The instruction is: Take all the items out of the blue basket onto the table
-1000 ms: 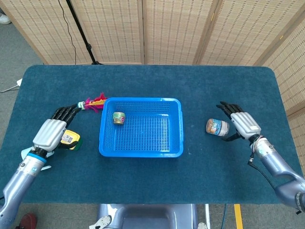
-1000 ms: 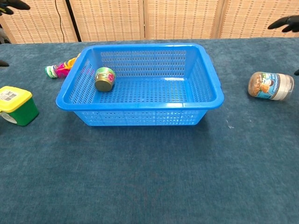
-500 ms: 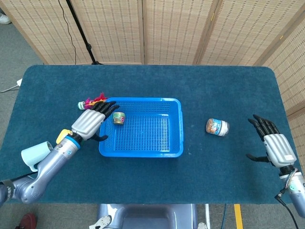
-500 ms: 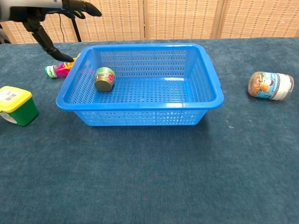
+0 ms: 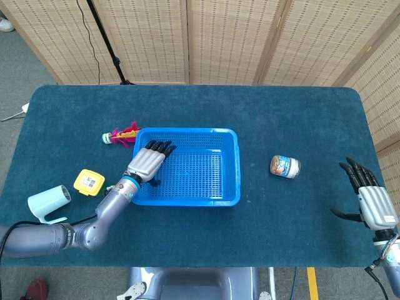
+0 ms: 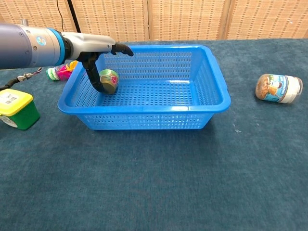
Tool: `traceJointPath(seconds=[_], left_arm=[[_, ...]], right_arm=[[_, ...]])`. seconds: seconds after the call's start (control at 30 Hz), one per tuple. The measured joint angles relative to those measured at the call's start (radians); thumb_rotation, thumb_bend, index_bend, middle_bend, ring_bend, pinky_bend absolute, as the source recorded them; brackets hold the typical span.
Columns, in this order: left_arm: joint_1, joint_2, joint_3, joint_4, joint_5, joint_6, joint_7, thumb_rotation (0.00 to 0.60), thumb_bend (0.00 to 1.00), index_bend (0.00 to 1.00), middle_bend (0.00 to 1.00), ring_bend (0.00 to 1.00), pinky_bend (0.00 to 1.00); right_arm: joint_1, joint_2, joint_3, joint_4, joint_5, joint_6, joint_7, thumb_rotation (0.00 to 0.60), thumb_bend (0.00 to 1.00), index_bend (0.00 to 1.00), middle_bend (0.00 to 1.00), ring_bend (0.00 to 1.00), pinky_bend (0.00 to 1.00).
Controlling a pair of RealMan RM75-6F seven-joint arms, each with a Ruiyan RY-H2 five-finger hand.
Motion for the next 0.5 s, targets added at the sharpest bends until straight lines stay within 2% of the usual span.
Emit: traceJointPath(seconds=[0.3, 0.5], left_arm=[[-0.04, -0.063, 0.029, 0.078, -0.076, 0.041, 0.062, 0.6, 0.21, 0.0, 0.0, 0.0, 0.01], [-0.057, -0.105, 0.035, 0.142, -0.126, 0.05, 0.087, 0.6, 0.21, 0.0, 0.0, 0.0, 0.05]], right_arm=[[-0.015, -0.016, 0.03, 0.035, 0.008, 0.02, 0.025, 0.6, 0.0, 0.06, 0.01, 0.0, 0.09], [-0.018, -0.022, 0.043, 0.044, 0.01, 0.017, 0.029, 0.6, 0.0, 0.06, 0.02, 0.0, 0.1]])
